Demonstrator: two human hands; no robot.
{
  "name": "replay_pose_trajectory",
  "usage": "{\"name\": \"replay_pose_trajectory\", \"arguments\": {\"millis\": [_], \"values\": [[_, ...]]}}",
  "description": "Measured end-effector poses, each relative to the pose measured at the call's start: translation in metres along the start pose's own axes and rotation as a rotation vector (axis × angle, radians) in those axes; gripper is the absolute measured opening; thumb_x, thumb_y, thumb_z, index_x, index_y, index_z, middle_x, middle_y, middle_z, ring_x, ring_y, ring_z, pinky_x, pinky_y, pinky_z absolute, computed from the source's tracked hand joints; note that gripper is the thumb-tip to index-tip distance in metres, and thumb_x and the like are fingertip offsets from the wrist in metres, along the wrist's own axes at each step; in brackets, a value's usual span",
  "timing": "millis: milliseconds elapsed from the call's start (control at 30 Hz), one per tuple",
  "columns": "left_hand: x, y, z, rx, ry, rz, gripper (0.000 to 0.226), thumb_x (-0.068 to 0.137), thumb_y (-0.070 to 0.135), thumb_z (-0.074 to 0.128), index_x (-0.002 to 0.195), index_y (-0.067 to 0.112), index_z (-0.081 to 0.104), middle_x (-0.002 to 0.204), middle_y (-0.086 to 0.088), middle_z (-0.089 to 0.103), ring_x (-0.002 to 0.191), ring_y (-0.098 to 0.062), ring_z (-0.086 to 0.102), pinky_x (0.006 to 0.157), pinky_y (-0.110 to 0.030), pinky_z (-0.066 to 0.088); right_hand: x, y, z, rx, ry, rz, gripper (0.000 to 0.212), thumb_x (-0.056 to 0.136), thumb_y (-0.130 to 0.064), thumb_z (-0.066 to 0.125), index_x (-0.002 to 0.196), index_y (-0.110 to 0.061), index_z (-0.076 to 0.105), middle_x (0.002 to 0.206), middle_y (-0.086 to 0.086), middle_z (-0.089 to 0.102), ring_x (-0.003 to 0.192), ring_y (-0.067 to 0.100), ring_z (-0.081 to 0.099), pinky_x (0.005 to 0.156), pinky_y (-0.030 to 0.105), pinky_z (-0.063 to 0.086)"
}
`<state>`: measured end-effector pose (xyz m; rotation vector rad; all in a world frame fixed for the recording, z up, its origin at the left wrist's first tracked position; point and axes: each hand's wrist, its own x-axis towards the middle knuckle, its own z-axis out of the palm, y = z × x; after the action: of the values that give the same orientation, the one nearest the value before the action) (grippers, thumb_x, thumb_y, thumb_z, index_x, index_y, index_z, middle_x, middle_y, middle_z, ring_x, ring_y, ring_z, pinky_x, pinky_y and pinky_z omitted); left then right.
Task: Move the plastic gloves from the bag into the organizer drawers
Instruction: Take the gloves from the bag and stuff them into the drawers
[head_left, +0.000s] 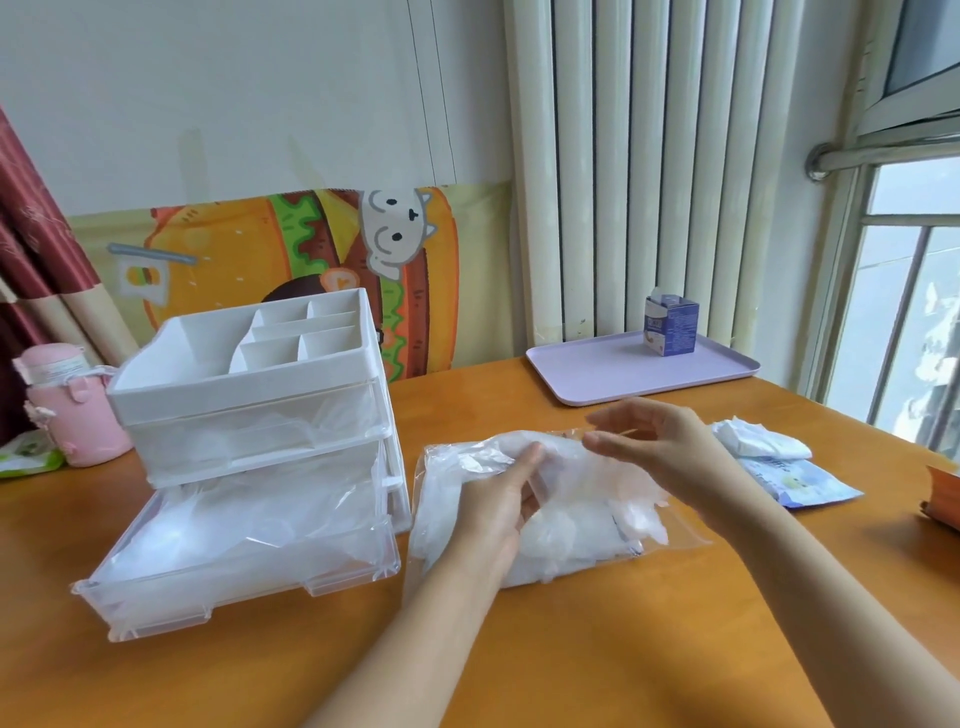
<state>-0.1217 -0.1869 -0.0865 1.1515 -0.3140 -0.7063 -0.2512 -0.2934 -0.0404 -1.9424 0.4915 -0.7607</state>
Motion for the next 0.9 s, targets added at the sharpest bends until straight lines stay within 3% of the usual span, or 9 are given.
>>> {"name": "replay_pose_trajectory", "arguments": {"millis": [100, 200, 300, 467, 567, 633, 700, 800, 900], "values": [[0.004, 0.001, -0.005, -0.108, 0.014, -0.054, 0.016, 0.079, 0.015, 0.075, 0.091, 0.006, 0.069, 0.086, -0.009, 0.071, 0.076, -0.019, 0.067, 0.066, -0.026, 0.055, -0.001, 0.002, 0.011, -0.151, -0.051, 0.009, 0.041, 0.061, -0.043, 0.081, 0.095, -0.023, 0.07, 0.088, -0.009, 0.07, 0.08, 0.002, 0.065, 0.074, 0.019, 0.053], [0.002, 0.001, -0.006, -0.115, 0.038, -0.088, 0.029, 0.074, 0.022, 0.078, 0.095, 0.005, 0.068, 0.089, -0.009, 0.071, 0.082, -0.02, 0.067, 0.072, -0.027, 0.055, -0.003, 0.008, 0.029, -0.212, -0.034, -0.097, 0.019, 0.07, -0.031, 0.082, 0.086, -0.024, 0.074, 0.078, -0.01, 0.071, 0.072, -0.001, 0.063, 0.068, 0.015, 0.051], [0.004, -0.001, -0.007, -0.094, 0.053, -0.083, 0.032, 0.068, 0.028, 0.081, 0.09, 0.007, 0.07, 0.094, -0.009, 0.073, 0.09, -0.022, 0.068, 0.081, -0.03, 0.054, -0.002, 0.009, 0.034, -0.021, 0.021, -0.085, 0.003, 0.079, -0.02, 0.076, 0.078, -0.016, 0.076, 0.071, -0.007, 0.072, 0.066, 0.001, 0.063, 0.065, 0.011, 0.049], [0.009, -0.005, -0.018, 0.004, 0.067, 0.0, 0.028, 0.068, 0.034, 0.083, 0.069, 0.012, 0.066, 0.061, 0.002, 0.066, 0.068, -0.015, 0.064, 0.07, -0.025, 0.052, 0.004, 0.01, 0.014, 0.319, 0.144, 0.083, 0.011, 0.085, -0.015, 0.068, 0.085, -0.004, 0.071, 0.075, 0.005, 0.073, 0.07, 0.013, 0.064, 0.065, 0.016, 0.052], [0.008, -0.006, -0.018, 0.055, 0.041, 0.017, 0.044, 0.049, 0.051, 0.089, 0.059, 0.011, 0.07, 0.065, -0.005, 0.067, 0.076, -0.027, 0.063, 0.084, -0.035, 0.05, 0.003, 0.011, 0.011, 0.247, 0.066, 0.086, 0.029, 0.075, -0.034, 0.071, 0.091, -0.01, 0.071, 0.082, 0.002, 0.075, 0.078, 0.015, 0.069, 0.07, 0.019, 0.055], [0.004, -0.006, -0.011, 0.084, 0.018, 0.026, 0.055, 0.044, 0.057, 0.088, 0.071, 0.011, 0.076, 0.087, -0.012, 0.074, 0.094, -0.03, 0.068, 0.093, -0.04, 0.051, 0.001, 0.01, 0.019, 0.09, -0.103, 0.044, 0.051, 0.066, -0.053, 0.071, 0.102, -0.017, 0.071, 0.093, -0.004, 0.074, 0.087, 0.009, 0.069, 0.079, 0.024, 0.056], [-0.002, -0.003, -0.003, 0.118, -0.007, 0.049, 0.051, 0.053, 0.052, 0.079, 0.082, 0.01, 0.074, 0.09, -0.009, 0.075, 0.092, -0.023, 0.069, 0.086, -0.032, 0.054, -0.003, 0.01, 0.035, -0.073, -0.213, -0.029, 0.056, 0.065, -0.063, 0.071, 0.105, -0.023, 0.07, 0.096, -0.013, 0.07, 0.087, 0.002, 0.065, 0.078, 0.022, 0.051], [-0.009, 0.001, 0.004, 0.079, -0.05, 0.056, 0.047, 0.066, 0.048, 0.07, 0.089, 0.007, 0.073, 0.088, -0.007, 0.075, 0.087, -0.018, 0.071, 0.08, -0.028, 0.055, -0.003, 0.015, 0.051, -0.139, -0.126, -0.12, 0.038, 0.083, -0.045, 0.067, 0.087, -0.008, 0.069, 0.065, -0.006, 0.055, 0.061, 0.004, 0.045, 0.059, 0.026, 0.033], [-0.008, 0.001, -0.001, 0.125, -0.042, 0.069, 0.045, 0.077, 0.051, 0.065, 0.09, 0.009, 0.071, 0.077, -0.001, 0.075, 0.079, -0.012, 0.072, 0.07, -0.023, 0.054, -0.005, 0.01, 0.045, -0.02, -0.02, -0.063, 0.018, 0.09, -0.027, 0.065, 0.079, -0.017, 0.076, 0.069, -0.007, 0.071, 0.061, 0.0, 0.057, 0.06, 0.016, 0.043]]}}
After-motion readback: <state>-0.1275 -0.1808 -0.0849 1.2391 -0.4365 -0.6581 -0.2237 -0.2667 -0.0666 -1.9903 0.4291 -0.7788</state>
